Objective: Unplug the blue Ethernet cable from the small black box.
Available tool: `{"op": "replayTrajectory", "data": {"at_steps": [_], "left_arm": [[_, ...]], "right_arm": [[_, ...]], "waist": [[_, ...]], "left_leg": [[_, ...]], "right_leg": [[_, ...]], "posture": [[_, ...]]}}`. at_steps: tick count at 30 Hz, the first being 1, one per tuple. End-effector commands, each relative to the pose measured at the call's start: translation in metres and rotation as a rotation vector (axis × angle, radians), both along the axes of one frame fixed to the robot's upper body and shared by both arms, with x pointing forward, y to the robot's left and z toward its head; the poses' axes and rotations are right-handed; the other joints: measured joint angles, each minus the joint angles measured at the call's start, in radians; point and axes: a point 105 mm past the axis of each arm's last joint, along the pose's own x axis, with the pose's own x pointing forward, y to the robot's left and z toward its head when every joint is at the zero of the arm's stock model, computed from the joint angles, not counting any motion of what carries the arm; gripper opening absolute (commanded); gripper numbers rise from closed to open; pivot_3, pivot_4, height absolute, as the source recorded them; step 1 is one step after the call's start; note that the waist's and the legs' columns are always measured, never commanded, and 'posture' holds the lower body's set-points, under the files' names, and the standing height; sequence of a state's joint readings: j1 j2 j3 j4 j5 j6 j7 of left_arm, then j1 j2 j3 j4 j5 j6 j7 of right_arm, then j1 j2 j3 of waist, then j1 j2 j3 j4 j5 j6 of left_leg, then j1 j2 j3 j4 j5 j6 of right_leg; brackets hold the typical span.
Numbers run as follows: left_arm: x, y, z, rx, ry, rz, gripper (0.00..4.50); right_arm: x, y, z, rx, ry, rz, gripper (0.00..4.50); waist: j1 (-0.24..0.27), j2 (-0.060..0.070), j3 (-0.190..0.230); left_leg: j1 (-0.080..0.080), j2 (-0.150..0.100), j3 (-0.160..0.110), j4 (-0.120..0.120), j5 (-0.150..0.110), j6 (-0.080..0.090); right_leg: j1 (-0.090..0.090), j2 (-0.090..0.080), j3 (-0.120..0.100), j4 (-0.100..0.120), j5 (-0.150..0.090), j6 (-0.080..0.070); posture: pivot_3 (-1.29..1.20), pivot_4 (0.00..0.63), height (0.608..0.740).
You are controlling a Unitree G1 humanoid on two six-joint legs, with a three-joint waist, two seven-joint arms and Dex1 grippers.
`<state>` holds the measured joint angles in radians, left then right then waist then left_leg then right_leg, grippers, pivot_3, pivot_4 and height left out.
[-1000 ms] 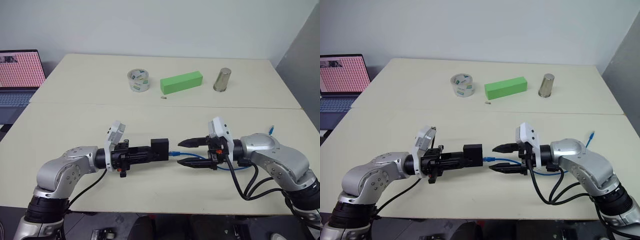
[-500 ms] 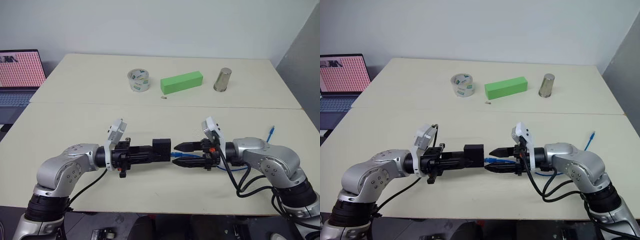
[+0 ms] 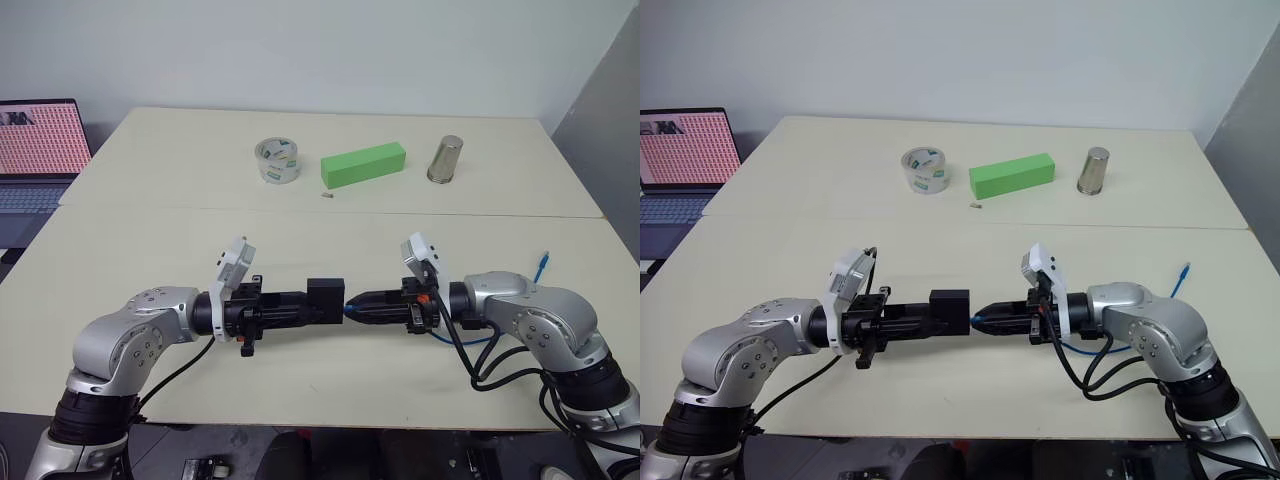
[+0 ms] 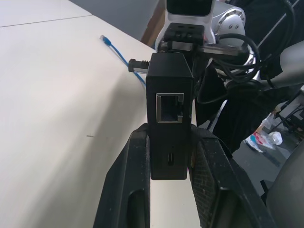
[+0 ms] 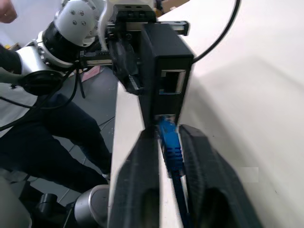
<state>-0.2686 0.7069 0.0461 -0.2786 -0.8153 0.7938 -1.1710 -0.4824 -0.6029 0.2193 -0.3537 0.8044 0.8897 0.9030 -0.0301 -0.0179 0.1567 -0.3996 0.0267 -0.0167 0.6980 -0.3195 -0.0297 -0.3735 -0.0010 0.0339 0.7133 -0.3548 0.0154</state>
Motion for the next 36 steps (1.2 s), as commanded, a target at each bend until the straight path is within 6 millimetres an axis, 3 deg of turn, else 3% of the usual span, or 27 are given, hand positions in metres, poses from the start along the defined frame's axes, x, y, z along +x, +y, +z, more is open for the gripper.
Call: {"op": "replayTrajectory", "data": {"at_steps": [1,8,17,21,24,26,28,30,36], "left_arm": [[-0.008,-0.007,0.010,-0.009,-0.054,-0.047,0.78],[-0.009,-0.003,0.004,0.029,-0.059,-0.047,0.78],[0.001,0.017,0.002,0.078,-0.077,0.026,0.78],[0.005,0.018,0.002,0.082,-0.090,0.053,0.78],[0.008,0.016,0.000,0.091,-0.101,0.070,0.78],[0.009,0.015,-0.004,0.110,-0.113,0.072,0.78],[0.011,0.015,-0.005,0.118,-0.124,0.083,0.78],[0.015,0.015,-0.006,0.127,-0.145,0.103,0.78],[0.036,0.017,-0.007,0.129,-0.227,0.232,0.78]], "right_arm": [[-0.001,0.003,0.006,0.002,-0.039,0.015,0.05],[0.003,-0.006,0.004,-0.033,-0.034,0.014,0.05],[0.022,-0.050,-0.012,-0.147,-0.039,-0.111,0.04],[0.056,-0.067,-0.022,-0.182,-0.149,-0.333,0.04],[0.101,-0.088,-0.029,-0.237,-0.299,-0.628,0.04],[0.117,-0.103,-0.034,-0.277,-0.342,-0.758,0.04],[0.119,-0.110,-0.040,-0.309,-0.357,-0.777,0.75],[0.118,-0.113,-0.042,-0.321,-0.365,-0.770,1.17],[0.109,-0.111,-0.030,-0.291,-0.384,-0.701,2.81]], "waist": [[0.000,0.000,0.000],[0.000,0.000,0.000],[0.001,0.000,0.000],[0.001,0.000,0.000],[0.000,0.000,0.000],[-0.001,0.002,0.001],[0.000,0.002,0.001],[0.001,0.002,0.001],[0.000,0.002,0.001]], "left_leg": [[0.000,0.000,0.000,0.000,0.000,0.000],[0.000,0.000,0.000,0.000,0.000,0.000],[0.000,0.000,0.000,0.000,0.000,0.000],[0.000,0.000,0.000,0.000,0.000,0.000],[0.000,0.000,0.001,0.000,0.000,0.000],[0.000,0.000,0.001,-0.001,0.001,-0.001],[-0.001,0.000,0.002,-0.001,0.002,-0.003],[-0.001,-0.001,0.003,-0.001,0.002,-0.003],[-0.001,0.000,0.003,-0.001,0.002,-0.003]], "right_leg": [[0.000,0.000,0.000,0.000,0.000,0.000],[0.000,0.000,0.000,0.000,0.000,0.000],[0.000,0.000,0.000,-0.001,0.000,0.000],[0.000,0.000,0.000,-0.001,0.000,0.000],[0.000,0.000,0.000,0.000,0.000,0.000],[-0.001,0.000,0.001,0.000,0.000,0.000],[-0.001,0.000,0.002,0.000,0.000,0.000],[-0.002,0.000,0.002,0.000,0.000,0.000],[-0.002,0.000,0.002,0.000,0.000,0.000]], "posture": [[0.00,0.150,0.740],[0.00,0.150,0.740],[0.00,0.150,0.740],[0.00,0.150,0.740],[0.00,0.150,0.740],[0.00,0.150,0.740],[0.00,0.150,0.740],[0.00,0.150,0.740],[0.00,0.150,0.740]]}}
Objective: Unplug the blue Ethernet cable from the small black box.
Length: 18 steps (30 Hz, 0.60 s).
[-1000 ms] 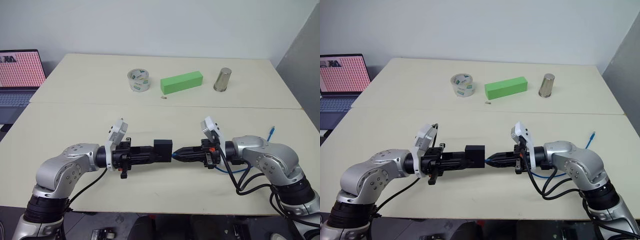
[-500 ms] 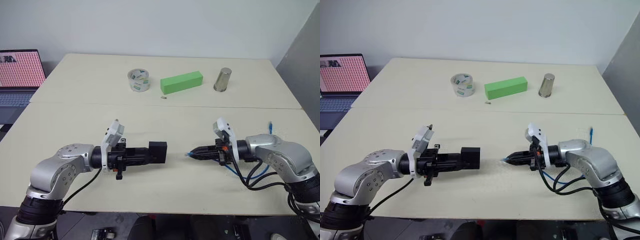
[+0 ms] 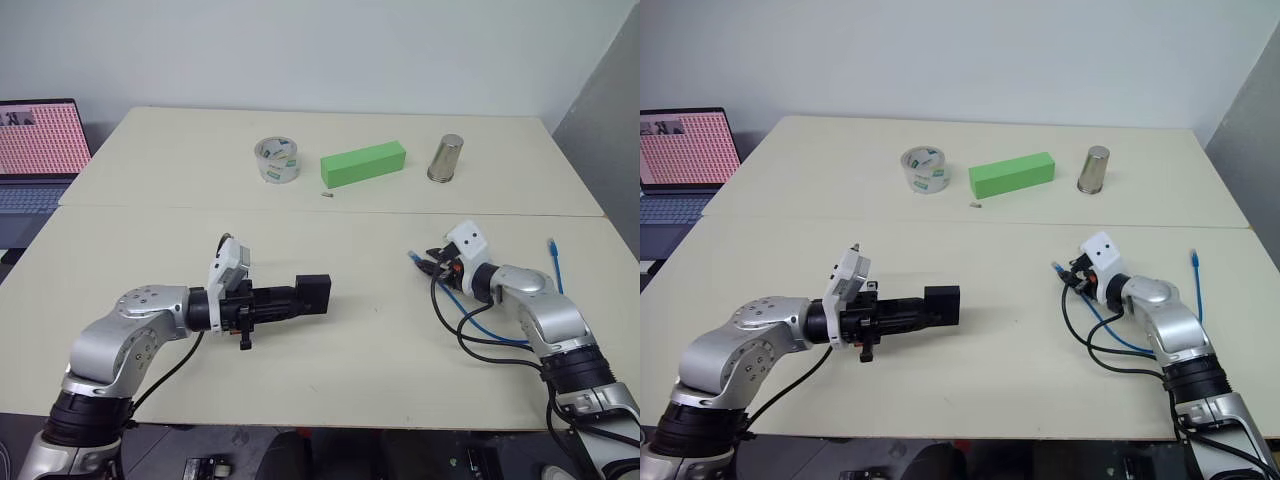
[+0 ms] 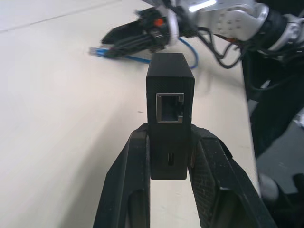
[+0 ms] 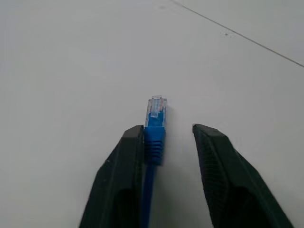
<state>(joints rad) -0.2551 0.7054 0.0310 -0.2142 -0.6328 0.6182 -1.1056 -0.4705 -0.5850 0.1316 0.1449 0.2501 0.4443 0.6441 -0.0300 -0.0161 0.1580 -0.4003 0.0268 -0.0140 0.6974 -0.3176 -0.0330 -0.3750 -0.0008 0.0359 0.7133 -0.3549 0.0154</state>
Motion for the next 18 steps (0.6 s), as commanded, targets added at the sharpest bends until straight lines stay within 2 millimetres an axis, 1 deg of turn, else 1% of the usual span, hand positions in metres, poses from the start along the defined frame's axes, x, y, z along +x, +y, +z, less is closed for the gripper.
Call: {"op": "replayTrajectory", "data": {"at_steps": [1,2,3,4,6,8,11,16,18], "left_arm": [[0.016,0.001,0.009,0.000,-0.106,0.083,0.78],[0.037,0.008,0.008,0.014,-0.196,0.227,0.78],[0.053,0.015,0.009,0.023,-0.272,0.348,0.78],[0.065,0.021,0.010,0.018,-0.332,0.453,0.78],[0.081,0.031,0.012,0.024,-0.431,0.595,0.78],[0.092,0.042,0.012,0.043,-0.518,0.712,0.78],[0.104,0.055,0.006,0.030,-0.564,0.847,0.78],[0.114,0.063,-0.016,0.025,-0.546,0.956,0.78],[0.117,0.064,-0.028,0.017,-0.502,0.976,0.78]], "right_arm": [[-0.007,0.002,0.025,0.008,-0.071,0.073,2.96],[-0.021,0.015,0.041,0.039,-0.077,0.191,3.01],[-0.035,0.027,0.053,0.062,-0.085,0.292,3.43],[-0.046,0.038,0.064,0.086,-0.092,0.365,3.43],[-0.057,0.055,0.079,0.120,-0.114,0.443,3.43],[-0.065,0.069,0.088,0.134,-0.134,0.493,3.43],[-0.073,0.086,0.096,0.137,-0.148,0.544,3.43],[-0.076,0.098,0.097,0.120,-0.147,0.584,3.43],[-0.075,0.100,0.096,0.116,-0.146,0.587,3.43]], "waist": [[0.000,0.000,0.000],[0.000,0.000,0.000],[0.005,0.003,0.001],[0.007,0.004,0.002],[0.007,0.003,0.002],[0.002,0.002,0.001],[0.002,0.001,0.001],[0.004,0.001,0.001],[0.004,0.001,0.001]], "left_leg": [[0.000,0.000,0.000,0.000,0.000,0.000],[0.000,0.000,0.000,0.000,0.000,0.000],[0.000,0.000,0.000,0.000,0.000,0.000],[0.000,-0.002,0.000,0.000,0.000,0.000],[0.000,-0.001,0.000,0.001,0.000,0.000],[0.000,-0.001,0.000,0.001,0.000,0.000],[0.000,0.000,0.000,0.000,0.000,0.000],[0.000,-0.001,0.000,0.001,0.000,0.000],[0.000,-0.001,0.000,0.001,0.000,0.000]], "right_leg": [[0.000,0.000,0.000,0.000,0.000,0.000],[0.000,0.000,0.000,0.000,0.000,0.000],[0.000,0.000,0.000,0.000,0.000,0.000],[0.000,-0.001,0.000,0.000,0.000,0.000],[0.000,-0.001,0.000,0.000,0.000,0.000],[0.001,-0.001,0.000,0.000,0.000,0.000],[0.001,0.000,-0.001,0.000,0.000,0.000],[0.000,-0.001,-0.001,0.000,0.000,0.000],[0.000,-0.002,-0.001,0.000,0.000,0.000]], "posture": [[0.00,0.150,0.740],[0.00,0.150,0.740],[0.00,0.150,0.740],[0.00,0.150,0.740],[0.00,0.150,0.740],[0.00,0.150,0.740],[0.00,0.150,0.740],[0.00,0.150,0.740],[0.00,0.150,0.740]]}}
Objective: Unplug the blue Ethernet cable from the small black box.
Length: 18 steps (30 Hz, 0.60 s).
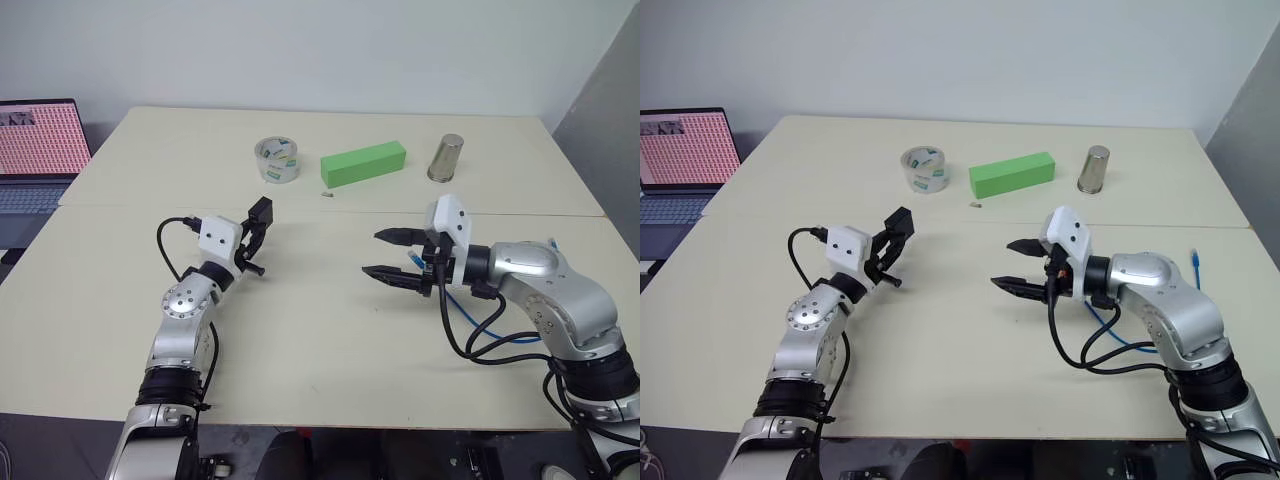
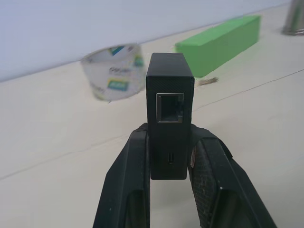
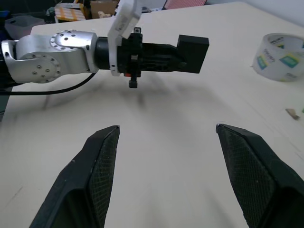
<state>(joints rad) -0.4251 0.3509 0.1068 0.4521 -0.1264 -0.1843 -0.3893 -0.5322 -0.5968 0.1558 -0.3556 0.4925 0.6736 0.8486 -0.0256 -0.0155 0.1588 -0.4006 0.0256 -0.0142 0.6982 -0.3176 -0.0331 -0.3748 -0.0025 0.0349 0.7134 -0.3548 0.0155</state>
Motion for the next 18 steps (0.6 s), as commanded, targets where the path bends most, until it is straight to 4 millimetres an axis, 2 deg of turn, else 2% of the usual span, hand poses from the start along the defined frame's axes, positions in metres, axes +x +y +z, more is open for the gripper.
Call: {"op": "replayTrajectory", "data": {"at_steps": [1,2,3,4,5,15,18], "left_arm": [[0.005,0.003,-0.004,-0.037,-0.017,0.033,0.78],[0.006,0.003,-0.008,-0.049,-0.004,0.035,0.78],[0.007,0.005,-0.014,-0.074,0.018,0.054,1.13],[0.007,0.007,-0.018,-0.080,0.034,0.068,1.13],[0.007,0.008,-0.022,-0.090,0.046,0.072,1.48],[-0.009,0.011,-0.037,-0.099,0.102,0.040,3.72],[-0.024,0.016,-0.031,-0.035,0.114,0.022,3.84]], "right_arm": [[-0.003,0.007,0.011,-0.005,-0.054,0.028,3.43],[-0.003,0.007,0.010,-0.009,-0.054,0.026,3.43],[-0.003,0.007,0.009,-0.013,-0.052,0.025,3.43],[-0.002,0.007,0.008,-0.015,-0.052,0.024,3.43],[-0.002,0.007,0.008,-0.018,-0.051,0.023,3.43],[-0.004,0.007,0.003,-0.025,-0.043,0.009,3.43],[-0.004,0.003,-0.001,-0.027,-0.036,-0.020,3.43]], "waist": [[0.000,0.000,0.000],[-0.001,0.000,0.000],[-0.001,0.000,0.000],[-0.001,0.000,0.000],[-0.001,0.000,0.000],[-0.003,0.000,-0.001],[-0.006,0.000,-0.001]], "left_leg": [[0.000,0.000,0.000,0.000,0.000,0.000],[0.000,0.000,0.000,0.000,0.000,0.000],[0.000,0.000,0.000,0.000,0.000,0.000],[0.000,0.000,0.000,0.000,0.000,0.000],[0.000,0.000,0.000,0.000,0.000,0.000],[0.001,0.000,0.000,0.000,0.000,0.000],[0.001,0.001,0.000,0.000,0.000,0.000]], "right_leg": [[0.000,0.000,0.000,0.000,0.000,0.000],[0.000,0.000,0.000,0.000,0.000,0.000],[0.000,0.000,0.000,0.000,0.000,0.000],[0.000,0.000,0.000,0.000,0.000,0.000],[0.000,0.000,-0.001,0.000,0.000,0.000],[0.000,0.000,0.000,0.001,0.000,0.000],[0.000,0.000,0.000,0.001,0.000,0.000]], "posture": [[0.00,0.150,0.740],[0.00,0.150,0.740],[0.00,0.150,0.740],[0.00,0.150,0.740],[0.00,0.150,0.740],[0.00,0.150,0.740],[0.00,0.150,0.740]]}}
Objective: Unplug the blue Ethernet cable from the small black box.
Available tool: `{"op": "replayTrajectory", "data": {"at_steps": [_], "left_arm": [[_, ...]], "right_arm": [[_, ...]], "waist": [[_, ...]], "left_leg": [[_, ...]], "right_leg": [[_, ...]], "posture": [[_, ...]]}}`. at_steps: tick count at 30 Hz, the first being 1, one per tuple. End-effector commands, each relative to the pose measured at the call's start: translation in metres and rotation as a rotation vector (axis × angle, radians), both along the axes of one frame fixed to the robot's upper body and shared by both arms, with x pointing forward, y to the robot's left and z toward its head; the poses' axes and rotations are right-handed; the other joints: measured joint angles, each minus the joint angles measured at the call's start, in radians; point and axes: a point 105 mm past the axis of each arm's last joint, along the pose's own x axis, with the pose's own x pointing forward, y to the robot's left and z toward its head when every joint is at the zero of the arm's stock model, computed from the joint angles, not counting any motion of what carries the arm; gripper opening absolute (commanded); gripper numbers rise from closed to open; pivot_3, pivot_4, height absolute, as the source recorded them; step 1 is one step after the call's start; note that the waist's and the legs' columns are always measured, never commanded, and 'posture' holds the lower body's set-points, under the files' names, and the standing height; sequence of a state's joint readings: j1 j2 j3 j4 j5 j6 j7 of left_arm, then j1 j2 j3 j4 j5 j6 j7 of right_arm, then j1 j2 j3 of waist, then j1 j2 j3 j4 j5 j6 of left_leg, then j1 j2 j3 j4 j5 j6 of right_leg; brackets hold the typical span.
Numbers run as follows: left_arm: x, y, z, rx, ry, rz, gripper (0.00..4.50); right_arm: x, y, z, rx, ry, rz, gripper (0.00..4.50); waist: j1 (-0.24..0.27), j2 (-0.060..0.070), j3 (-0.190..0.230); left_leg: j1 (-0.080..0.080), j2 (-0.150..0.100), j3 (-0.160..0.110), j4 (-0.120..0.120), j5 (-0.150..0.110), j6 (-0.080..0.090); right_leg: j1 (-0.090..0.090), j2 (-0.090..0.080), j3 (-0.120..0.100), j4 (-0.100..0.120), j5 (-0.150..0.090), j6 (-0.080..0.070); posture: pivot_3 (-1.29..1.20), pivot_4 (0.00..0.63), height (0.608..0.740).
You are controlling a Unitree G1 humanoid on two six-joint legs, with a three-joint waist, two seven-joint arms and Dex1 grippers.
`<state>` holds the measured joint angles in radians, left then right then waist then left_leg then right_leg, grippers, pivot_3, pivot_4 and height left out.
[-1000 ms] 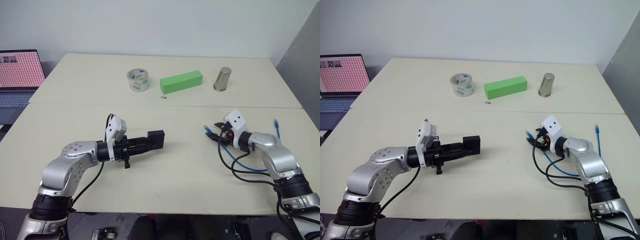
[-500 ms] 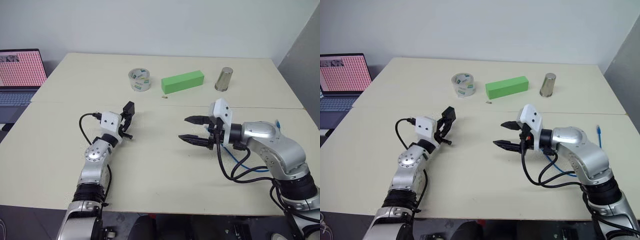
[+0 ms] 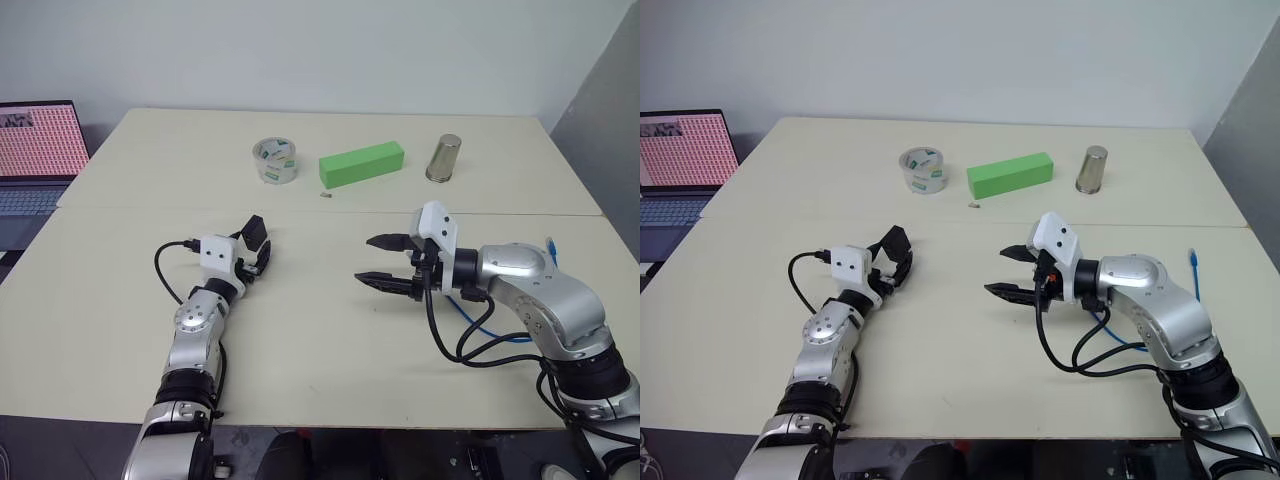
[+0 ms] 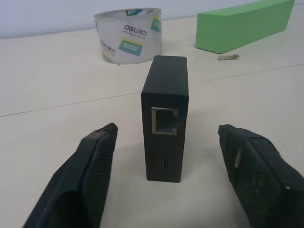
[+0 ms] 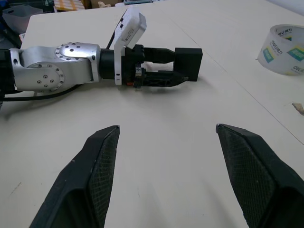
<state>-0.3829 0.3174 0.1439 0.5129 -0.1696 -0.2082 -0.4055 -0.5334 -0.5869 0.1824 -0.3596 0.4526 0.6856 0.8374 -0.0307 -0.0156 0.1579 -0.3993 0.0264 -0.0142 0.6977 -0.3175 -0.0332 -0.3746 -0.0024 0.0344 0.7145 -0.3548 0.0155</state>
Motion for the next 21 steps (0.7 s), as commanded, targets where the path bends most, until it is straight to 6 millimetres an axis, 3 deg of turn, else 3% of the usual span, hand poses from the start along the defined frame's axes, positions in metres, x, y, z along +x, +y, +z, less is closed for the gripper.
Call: {"op": "replayTrajectory", "data": {"at_steps": [1,7,11,16,21], "left_arm": [[-0.021,0.008,0.000,0.075,0.056,-0.024,3.84],[-0.052,0.015,0.033,0.227,0.107,-0.126,3.84],[-0.068,0.019,0.060,0.208,0.142,-0.240,3.84],[-0.075,0.023,0.080,0.247,0.165,-0.301,3.84],[-0.077,0.014,0.089,0.234,0.156,-0.355,3.84]], "right_arm": [[-0.005,-0.004,0.004,0.004,-0.036,-0.020,3.43],[-0.006,-0.032,-0.005,-0.006,-0.022,-0.124,3.43],[-0.008,-0.060,-0.009,-0.035,-0.002,-0.194,3.43],[-0.009,-0.087,-0.012,-0.073,0.015,-0.272,3.43],[-0.009,-0.095,-0.012,-0.081,0.013,-0.300,3.43]], "waist": [[-0.003,0.000,0.000],[0.003,-0.001,0.000],[0.005,-0.001,0.000],[0.003,0.000,0.001],[0.003,0.000,0.001]], "left_leg": [[0.000,0.000,0.000,0.000,0.000,0.000],[-0.001,0.000,-0.001,-0.001,0.000,0.000],[0.000,0.000,-0.001,0.000,0.000,0.000],[0.000,0.000,-0.001,-0.001,0.000,0.000],[0.000,0.000,-0.001,-0.001,-0.002,0.004]], "right_leg": [[0.000,0.000,0.000,0.000,0.000,0.000],[0.000,0.000,0.000,-0.001,0.000,0.000],[0.001,0.000,0.000,-0.001,0.000,0.000],[0.001,0.000,0.000,-0.001,0.000,0.000],[0.001,0.000,0.000,-0.001,0.000,0.000]], "posture": [[0.00,0.150,0.740],[0.00,0.150,0.740],[0.00,0.150,0.740],[0.00,0.150,0.740],[0.00,0.150,0.740]]}}
